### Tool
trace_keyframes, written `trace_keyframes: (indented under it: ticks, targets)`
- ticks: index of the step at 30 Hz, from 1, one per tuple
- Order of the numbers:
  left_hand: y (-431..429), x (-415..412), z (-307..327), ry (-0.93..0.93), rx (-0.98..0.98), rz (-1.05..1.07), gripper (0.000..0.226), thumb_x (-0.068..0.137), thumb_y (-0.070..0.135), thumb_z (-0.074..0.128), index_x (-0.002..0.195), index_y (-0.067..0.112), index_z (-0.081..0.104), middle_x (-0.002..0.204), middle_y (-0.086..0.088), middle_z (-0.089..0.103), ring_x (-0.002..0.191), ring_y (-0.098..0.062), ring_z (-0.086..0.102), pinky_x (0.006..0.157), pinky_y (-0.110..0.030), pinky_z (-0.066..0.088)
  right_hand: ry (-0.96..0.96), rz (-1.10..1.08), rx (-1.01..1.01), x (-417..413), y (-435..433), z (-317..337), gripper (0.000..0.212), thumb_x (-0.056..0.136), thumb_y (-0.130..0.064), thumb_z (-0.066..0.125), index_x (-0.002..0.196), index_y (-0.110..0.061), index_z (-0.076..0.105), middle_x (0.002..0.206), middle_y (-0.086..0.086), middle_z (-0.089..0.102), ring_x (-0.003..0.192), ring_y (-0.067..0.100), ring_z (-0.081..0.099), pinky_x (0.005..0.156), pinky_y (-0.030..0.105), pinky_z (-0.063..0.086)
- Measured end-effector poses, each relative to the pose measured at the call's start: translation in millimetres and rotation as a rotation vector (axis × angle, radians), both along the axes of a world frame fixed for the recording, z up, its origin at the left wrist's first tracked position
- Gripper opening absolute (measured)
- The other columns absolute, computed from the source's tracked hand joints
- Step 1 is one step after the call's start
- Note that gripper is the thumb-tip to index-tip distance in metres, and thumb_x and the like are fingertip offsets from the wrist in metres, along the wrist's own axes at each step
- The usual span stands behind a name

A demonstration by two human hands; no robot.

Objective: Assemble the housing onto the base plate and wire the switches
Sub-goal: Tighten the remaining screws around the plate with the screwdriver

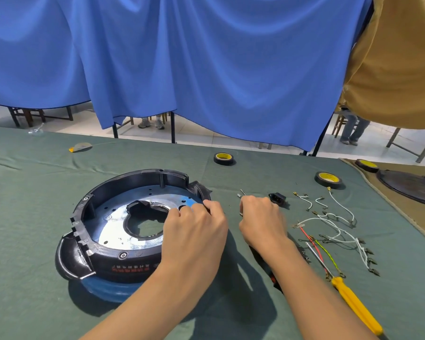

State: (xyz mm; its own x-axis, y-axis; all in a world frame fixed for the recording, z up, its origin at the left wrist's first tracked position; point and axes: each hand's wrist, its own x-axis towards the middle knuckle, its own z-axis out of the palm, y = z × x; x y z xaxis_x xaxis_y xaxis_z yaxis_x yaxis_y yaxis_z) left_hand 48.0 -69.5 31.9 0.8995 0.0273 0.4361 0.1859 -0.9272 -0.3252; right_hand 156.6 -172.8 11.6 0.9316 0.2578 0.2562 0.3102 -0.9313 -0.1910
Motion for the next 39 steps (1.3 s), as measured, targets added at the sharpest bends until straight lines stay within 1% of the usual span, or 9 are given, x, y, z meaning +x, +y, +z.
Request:
trace_keyframes:
  ticks: [3,6,8,12,16,19,29,33,39]
  targets:
    - [2,5,-3,0.1,-0.058,-0.004,0.05,0.082,0.026,0.063,0.123,0.003,0.046,0.082,-0.01,0.058,0.056,-0.024,0.048,0.057,-0.031,0.024,0.04,0.004,0.148,-2,4,2,0.026,0.089,-0.006,0.051,0.109,-0.019,0.059,0.108,0.007,0.065,0.103,0.029,0.059,0.075,0.034,0.044]
    - [4,6,-6,0.102,-0.086,0.012,0.054,0.091,0.032,0.058,0.126,0.01,0.022,0.1,-0.015,0.046,0.057,-0.021,0.032,0.051,-0.032,0.016,0.152,0.043,0.41,-4,9,5,0.026,0.092,-0.005,0.05,0.112,-0.02,0.06,0.105,0.005,0.066,0.099,0.022,0.059,0.077,0.032,0.049]
    - [8,5,-3,0.165,-0.141,0.032,0.066,0.089,0.036,0.063,0.128,0.013,0.015,0.117,-0.021,0.046,0.062,-0.025,0.037,0.05,-0.031,0.016,0.201,0.068,0.563,-6,11,7,0.024,0.092,-0.005,0.051,0.104,-0.021,0.063,0.098,0.002,0.066,0.09,0.018,0.06,0.069,0.028,0.046]
    - [23,6,12,0.38,-0.363,0.026,0.092,0.08,0.047,0.074,0.13,0.025,-0.001,0.097,-0.006,0.043,0.078,-0.029,0.041,0.065,-0.036,0.035,0.266,0.095,0.786,-13,11,10,0.024,0.09,-0.006,0.054,0.093,-0.027,0.065,0.084,-0.004,0.064,0.076,0.018,0.064,0.059,0.031,0.05]
    - [32,4,21,0.476,-0.486,-0.017,0.095,0.078,0.045,0.076,0.133,0.03,-0.001,0.079,0.0,0.038,0.073,-0.024,0.043,0.068,-0.038,0.041,0.266,0.095,0.828,-20,12,9,0.024,0.089,-0.005,0.058,0.093,-0.027,0.066,0.079,-0.008,0.064,0.078,0.015,0.065,0.075,0.04,0.058]
    - [31,3,21,0.495,-0.545,-0.017,0.094,0.079,0.042,0.076,0.136,0.031,0.002,0.091,-0.006,0.044,0.074,-0.024,0.041,0.071,-0.039,0.043,0.311,0.073,0.941,-23,13,8,0.022,0.09,-0.003,0.057,0.093,-0.024,0.065,0.086,-0.004,0.063,0.078,0.014,0.065,0.079,0.043,0.058]
    - [29,2,19,0.482,-0.479,0.026,0.102,0.075,0.052,0.078,0.138,0.034,0.0,0.09,-0.002,0.046,0.081,-0.027,0.05,0.073,-0.042,0.051,0.421,-0.032,1.257,-34,1,6,0.021,0.094,0.005,0.047,0.097,-0.013,0.058,0.096,0.007,0.06,0.074,0.018,0.069,0.064,0.028,0.059]
    - [31,3,16,0.408,-0.509,0.003,0.091,0.078,0.044,0.077,0.135,0.033,0.008,0.075,0.001,0.045,0.059,-0.017,0.045,0.05,-0.029,0.037,0.435,-0.024,1.317,-38,-4,7,0.022,0.093,0.006,0.048,0.096,-0.013,0.058,0.097,0.009,0.06,0.065,0.014,0.068,0.058,0.023,0.054]
    - [36,3,22,0.386,-0.61,-0.013,0.08,0.072,0.043,0.08,0.12,0.036,0.017,0.077,0.0,0.053,0.069,-0.024,0.054,0.066,-0.039,0.051,0.489,-0.055,1.36,-50,-9,7,0.021,0.093,0.006,0.048,0.096,-0.011,0.058,0.098,0.011,0.06,0.067,0.017,0.066,0.06,0.025,0.054]
